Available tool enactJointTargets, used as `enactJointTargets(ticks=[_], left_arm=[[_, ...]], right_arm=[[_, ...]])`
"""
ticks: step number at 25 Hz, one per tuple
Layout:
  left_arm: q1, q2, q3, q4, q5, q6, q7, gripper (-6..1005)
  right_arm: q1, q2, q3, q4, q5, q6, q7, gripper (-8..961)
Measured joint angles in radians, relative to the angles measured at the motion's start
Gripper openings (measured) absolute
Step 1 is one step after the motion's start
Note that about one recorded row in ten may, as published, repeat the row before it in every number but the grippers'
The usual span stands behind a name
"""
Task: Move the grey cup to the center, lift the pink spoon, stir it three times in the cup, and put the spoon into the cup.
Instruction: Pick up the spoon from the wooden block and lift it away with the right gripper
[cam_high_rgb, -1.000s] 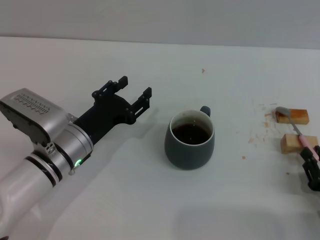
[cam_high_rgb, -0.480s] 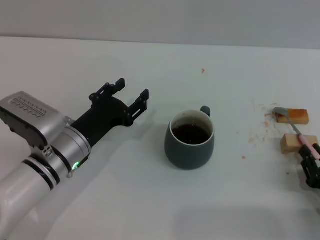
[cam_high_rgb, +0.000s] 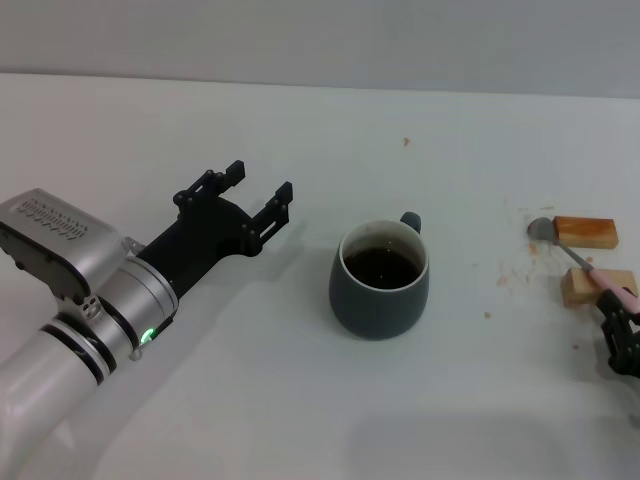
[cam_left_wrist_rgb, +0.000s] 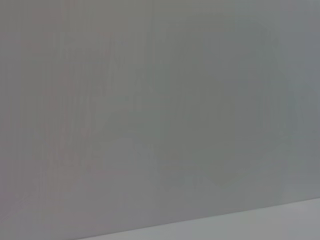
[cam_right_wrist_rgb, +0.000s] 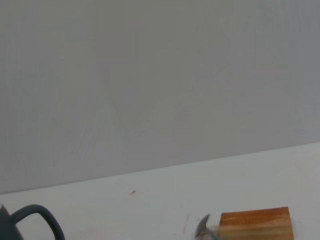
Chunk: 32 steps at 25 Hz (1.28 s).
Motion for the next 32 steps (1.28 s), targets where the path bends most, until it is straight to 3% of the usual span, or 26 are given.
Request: enactJointTargets(ticks=[32], left_arm=[[-0.008, -0.001, 0.000, 0.004, -0.002, -0.008, 0.000, 688]], right_arm=[[0.008, 0.002, 0.000, -0.002, 0.006, -0.007, 0.000, 87]])
